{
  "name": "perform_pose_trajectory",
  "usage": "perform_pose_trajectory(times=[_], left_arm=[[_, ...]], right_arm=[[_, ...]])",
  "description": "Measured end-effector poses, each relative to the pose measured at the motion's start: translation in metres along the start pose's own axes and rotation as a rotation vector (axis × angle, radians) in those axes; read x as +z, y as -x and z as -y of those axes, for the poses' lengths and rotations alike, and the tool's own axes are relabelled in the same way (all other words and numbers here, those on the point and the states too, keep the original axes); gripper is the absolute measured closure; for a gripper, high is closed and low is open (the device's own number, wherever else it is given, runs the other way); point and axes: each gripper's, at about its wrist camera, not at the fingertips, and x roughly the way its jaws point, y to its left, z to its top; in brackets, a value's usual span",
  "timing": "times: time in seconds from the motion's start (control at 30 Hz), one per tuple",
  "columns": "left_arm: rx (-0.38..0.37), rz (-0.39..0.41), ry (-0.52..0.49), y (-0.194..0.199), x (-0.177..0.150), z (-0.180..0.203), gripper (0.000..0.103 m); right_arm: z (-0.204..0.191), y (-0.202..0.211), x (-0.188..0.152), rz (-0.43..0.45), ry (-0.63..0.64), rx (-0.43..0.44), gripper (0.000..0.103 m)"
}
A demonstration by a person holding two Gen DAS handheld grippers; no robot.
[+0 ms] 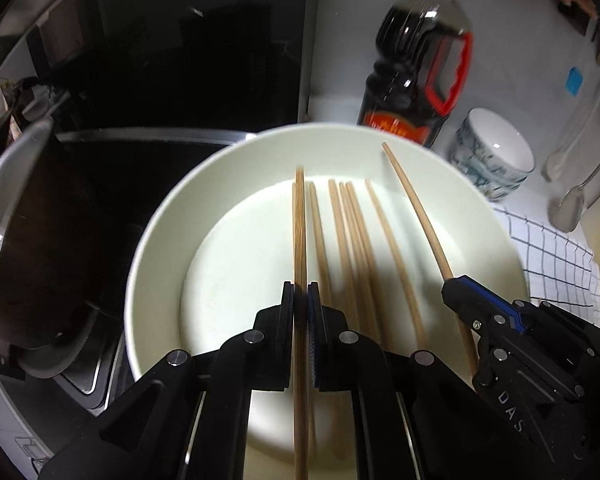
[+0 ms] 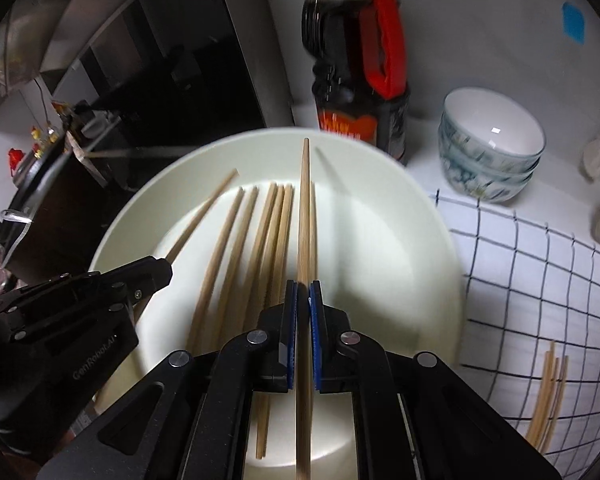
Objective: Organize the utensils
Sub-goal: 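Lift the chopstick with the right gripper and lower it into the white dish, then open the right gripper to release the chopstick and withdraw from the dish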
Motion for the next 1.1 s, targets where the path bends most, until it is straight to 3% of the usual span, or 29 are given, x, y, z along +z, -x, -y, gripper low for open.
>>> perform_pose_trajectory(times=[0.27, 0.47, 0.63, 0.77, 0.83, 0.87, 0.9, 1.1], left_arm=[[-0.013, -0.05, 0.002, -0.026, -0.006, -0.01, 0.095], [-0.016, -0.085, 0.009, -0.036, -0.005, -0.011, 0.095], [0.006, -0.06, 0.037, -0.024, -0.006, -0.016, 0.093], [0.015, -0.039, 0.054, -0.012, -0.007, -0.02, 0.078], [0.022, -0.028, 0.051, -0.006, -0.009, -0.019, 0.065], [0.029, -0.018, 0.049, -0.001, -0.01, -0.018, 0.049], [0.033, -0.006, 0.048, 0.002, -0.01, -0.017, 0.041], [0.046, 0.018, 0.036, 0.026, -0.018, -0.012, 0.035]], right_arm=[[0.0, -0.027, -0.008, -0.091, -0.018, -0.025, 0.097], [0.0, -0.032, -0.01, -0.104, -0.019, -0.034, 0.097], [0.0, -0.021, -0.01, -0.058, -0.007, -0.059, 0.08], [0.004, -0.006, -0.014, -0.031, -0.009, -0.065, 0.08], [0.008, 0.003, -0.018, -0.019, -0.015, -0.07, 0.08], [0.01, 0.008, -0.02, -0.013, -0.019, -0.071, 0.079], [0.012, 0.013, -0.022, -0.008, -0.022, -0.073, 0.078], [0.024, 0.04, -0.034, 0.009, -0.04, -0.084, 0.07]])
